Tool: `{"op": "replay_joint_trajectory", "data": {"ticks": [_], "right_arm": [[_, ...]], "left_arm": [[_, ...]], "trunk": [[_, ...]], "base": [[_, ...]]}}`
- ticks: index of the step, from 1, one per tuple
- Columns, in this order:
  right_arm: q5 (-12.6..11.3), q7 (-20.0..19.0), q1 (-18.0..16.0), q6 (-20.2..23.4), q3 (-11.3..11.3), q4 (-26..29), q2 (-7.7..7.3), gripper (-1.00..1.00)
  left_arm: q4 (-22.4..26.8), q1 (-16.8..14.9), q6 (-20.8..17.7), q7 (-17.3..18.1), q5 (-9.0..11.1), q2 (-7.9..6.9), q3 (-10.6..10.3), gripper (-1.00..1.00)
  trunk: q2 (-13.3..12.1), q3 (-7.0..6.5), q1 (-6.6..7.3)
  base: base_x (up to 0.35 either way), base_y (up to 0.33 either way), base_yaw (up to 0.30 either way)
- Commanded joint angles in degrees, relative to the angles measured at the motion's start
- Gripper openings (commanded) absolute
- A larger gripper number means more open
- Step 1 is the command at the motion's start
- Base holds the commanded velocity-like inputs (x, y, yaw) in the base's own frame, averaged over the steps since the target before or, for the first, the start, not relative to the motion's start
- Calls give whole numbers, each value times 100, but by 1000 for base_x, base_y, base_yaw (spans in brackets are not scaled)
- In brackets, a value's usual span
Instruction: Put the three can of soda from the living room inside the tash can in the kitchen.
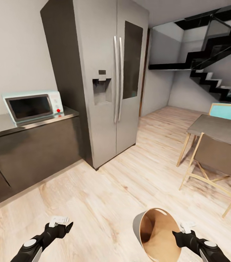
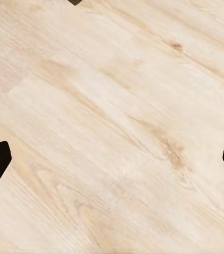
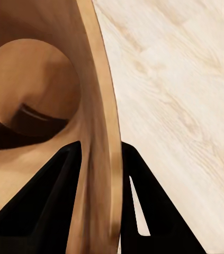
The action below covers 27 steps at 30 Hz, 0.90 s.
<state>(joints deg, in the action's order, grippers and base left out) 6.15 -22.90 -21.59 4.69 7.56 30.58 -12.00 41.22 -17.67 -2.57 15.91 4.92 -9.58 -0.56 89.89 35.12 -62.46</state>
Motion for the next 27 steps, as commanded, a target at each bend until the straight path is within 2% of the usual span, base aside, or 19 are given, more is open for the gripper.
{"op": "replay_joint_trajectory", "data": {"ticks": [1,14,20,27], "right_arm": [[-49,-17,-3,6,10,9,1,-100],[-53,5,-3,16,25,11,4,-100],[-53,12,-3,22,302,9,4,-100],[-53,13,-3,38,404,9,4,-100]], "left_arm": [[0,0,1,0,0,0,1,100],[0,0,1,0,0,0,-4,100],[0,0,-3,0,0,0,1,100],[0,0,-7,0,0,0,-1,100]], "trunk": [[0,-1,0],[0,-1,0],[0,-1,0],[0,-1,0]], "base": [[0,0,-253],[0,0,-253],[0,0,-253],[0,0,-253]]}}
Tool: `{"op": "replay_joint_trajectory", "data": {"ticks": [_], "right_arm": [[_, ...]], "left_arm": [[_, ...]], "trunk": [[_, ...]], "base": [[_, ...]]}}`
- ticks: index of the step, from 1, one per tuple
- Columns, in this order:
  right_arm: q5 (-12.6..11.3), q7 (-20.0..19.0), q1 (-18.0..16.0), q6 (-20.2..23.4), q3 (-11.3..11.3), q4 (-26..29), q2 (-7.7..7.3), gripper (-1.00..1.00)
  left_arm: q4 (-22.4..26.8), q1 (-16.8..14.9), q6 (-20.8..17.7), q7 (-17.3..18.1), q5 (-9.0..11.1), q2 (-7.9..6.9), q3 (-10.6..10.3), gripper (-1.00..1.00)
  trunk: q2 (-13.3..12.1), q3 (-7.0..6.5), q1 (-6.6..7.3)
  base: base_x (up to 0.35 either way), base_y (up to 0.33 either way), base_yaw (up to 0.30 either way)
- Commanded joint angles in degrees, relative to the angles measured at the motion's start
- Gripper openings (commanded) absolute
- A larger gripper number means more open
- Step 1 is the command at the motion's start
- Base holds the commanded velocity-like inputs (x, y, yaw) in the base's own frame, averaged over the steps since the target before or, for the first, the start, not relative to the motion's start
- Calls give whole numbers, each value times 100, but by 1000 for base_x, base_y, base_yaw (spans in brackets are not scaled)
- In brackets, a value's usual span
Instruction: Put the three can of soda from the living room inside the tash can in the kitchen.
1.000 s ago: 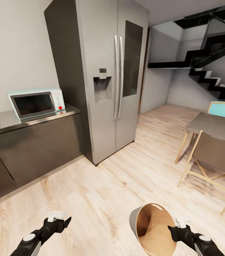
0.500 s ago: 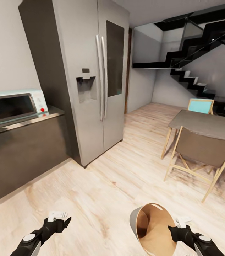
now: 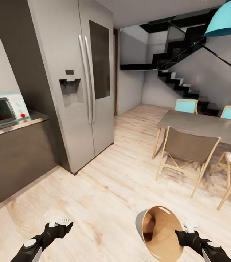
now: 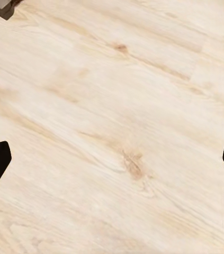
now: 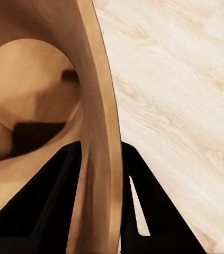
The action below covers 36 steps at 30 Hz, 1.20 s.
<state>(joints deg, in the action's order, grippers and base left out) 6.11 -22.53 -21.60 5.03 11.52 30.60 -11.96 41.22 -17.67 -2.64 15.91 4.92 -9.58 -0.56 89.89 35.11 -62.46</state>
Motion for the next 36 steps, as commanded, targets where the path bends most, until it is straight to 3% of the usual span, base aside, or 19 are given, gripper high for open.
{"op": "replay_joint_trajectory", "data": {"ticks": [1,22,36], "right_arm": [[-49,-23,-3,5,11,8,0,-100],[-57,-45,-3,-9,35,21,-3,-100],[-57,-74,-3,-30,34,51,1,-100]], "left_arm": [[0,0,2,0,0,0,-1,100],[0,0,4,-5,0,0,-5,100],[0,0,6,-1,0,0,-5,100]], "trunk": [[0,-1,0],[0,-1,0],[0,64,0]], "base": [[0,0,-253],[0,0,-252],[0,0,-117]]}}
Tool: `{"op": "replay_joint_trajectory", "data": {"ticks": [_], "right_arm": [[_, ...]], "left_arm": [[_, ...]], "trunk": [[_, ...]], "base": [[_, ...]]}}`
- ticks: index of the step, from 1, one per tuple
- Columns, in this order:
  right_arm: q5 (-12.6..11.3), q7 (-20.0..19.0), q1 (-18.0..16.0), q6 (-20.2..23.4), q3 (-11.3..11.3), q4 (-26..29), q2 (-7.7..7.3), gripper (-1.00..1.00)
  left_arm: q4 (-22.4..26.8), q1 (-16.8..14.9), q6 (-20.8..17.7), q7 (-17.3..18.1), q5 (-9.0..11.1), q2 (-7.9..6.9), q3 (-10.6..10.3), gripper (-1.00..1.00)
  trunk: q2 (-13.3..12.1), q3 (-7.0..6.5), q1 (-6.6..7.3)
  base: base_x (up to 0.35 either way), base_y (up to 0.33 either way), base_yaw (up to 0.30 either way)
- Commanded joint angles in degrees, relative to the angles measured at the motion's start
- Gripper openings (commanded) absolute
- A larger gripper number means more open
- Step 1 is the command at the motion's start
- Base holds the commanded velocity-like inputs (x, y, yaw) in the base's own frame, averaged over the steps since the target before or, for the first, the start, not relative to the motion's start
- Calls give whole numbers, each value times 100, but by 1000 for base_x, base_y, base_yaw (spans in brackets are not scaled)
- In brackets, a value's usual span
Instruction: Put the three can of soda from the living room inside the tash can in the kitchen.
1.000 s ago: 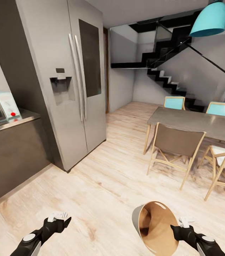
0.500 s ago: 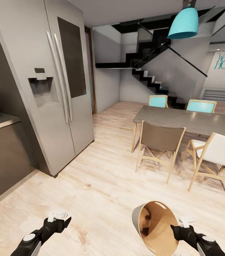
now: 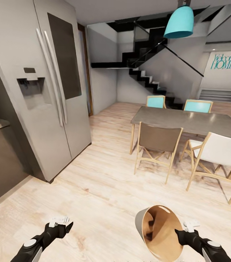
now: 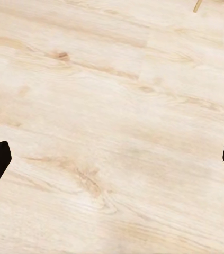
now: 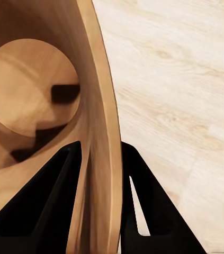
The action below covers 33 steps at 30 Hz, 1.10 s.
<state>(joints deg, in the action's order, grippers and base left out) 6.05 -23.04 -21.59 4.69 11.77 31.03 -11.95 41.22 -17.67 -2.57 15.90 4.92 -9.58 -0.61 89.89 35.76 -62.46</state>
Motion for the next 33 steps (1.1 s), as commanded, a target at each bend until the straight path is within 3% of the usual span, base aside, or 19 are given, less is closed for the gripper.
{"op": "replay_joint_trajectory", "data": {"ticks": [1,15,33], "right_arm": [[-51,-24,-3,2,9,8,0,-100],[-51,-47,-3,-12,9,10,1,-100],[-62,-86,-3,-16,54,9,-1,-100]], "left_arm": [[0,0,1,0,0,0,0,100],[6,0,0,2,3,-3,7,100],[8,0,-16,-4,0,0,3,100]], "trunk": [[0,6,0],[0,62,0],[0,67,0]], "base": [[0,0,-161],[0,0,-112],[0,0,-238]]}}
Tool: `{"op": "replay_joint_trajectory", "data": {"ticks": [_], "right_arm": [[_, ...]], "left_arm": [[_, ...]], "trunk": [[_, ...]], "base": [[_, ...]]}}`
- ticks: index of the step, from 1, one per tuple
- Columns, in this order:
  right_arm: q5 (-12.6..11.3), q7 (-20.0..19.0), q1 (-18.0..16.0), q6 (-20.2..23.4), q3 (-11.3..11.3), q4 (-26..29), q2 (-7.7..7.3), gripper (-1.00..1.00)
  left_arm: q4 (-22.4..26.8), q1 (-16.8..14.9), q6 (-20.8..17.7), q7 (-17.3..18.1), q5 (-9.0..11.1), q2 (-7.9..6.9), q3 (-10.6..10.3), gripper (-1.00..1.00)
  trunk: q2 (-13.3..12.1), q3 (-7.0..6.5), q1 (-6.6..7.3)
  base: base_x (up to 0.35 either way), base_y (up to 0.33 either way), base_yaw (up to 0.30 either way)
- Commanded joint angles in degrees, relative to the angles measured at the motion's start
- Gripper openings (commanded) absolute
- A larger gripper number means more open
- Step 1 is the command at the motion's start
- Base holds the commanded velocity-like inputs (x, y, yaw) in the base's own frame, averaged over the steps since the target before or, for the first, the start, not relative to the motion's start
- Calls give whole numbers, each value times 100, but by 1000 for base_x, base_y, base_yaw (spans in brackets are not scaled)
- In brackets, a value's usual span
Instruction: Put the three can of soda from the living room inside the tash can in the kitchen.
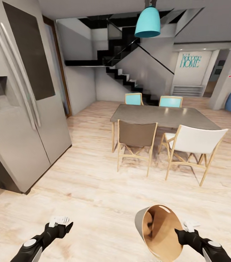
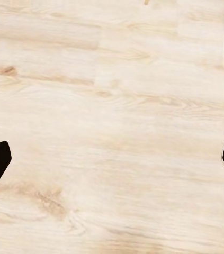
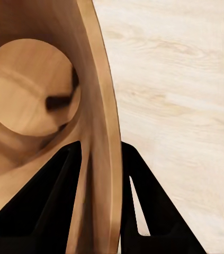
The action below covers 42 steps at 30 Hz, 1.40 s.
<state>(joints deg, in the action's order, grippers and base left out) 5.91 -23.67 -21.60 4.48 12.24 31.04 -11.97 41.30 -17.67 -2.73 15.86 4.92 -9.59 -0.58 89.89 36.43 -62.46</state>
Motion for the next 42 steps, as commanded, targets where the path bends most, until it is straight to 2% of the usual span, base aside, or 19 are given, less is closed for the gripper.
{"op": "replay_joint_trajectory", "data": {"ticks": [1,33,42], "right_arm": [[-51,-24,-2,3,29,7,1,-100],[-55,-24,-2,4,92,16,-16,-100],[-55,-24,-2,2,94,16,-28,-100]], "left_arm": [[0,0,-3,-1,0,2,-1,100],[-8,0,-8,3,0,1,-4,100],[-8,0,0,5,0,0,-4,100]], "trunk": [[0,-1,0],[0,-1,0],[0,-1,0]], "base": [[0,0,-250],[1,0,-251],[210,0,-251]]}}
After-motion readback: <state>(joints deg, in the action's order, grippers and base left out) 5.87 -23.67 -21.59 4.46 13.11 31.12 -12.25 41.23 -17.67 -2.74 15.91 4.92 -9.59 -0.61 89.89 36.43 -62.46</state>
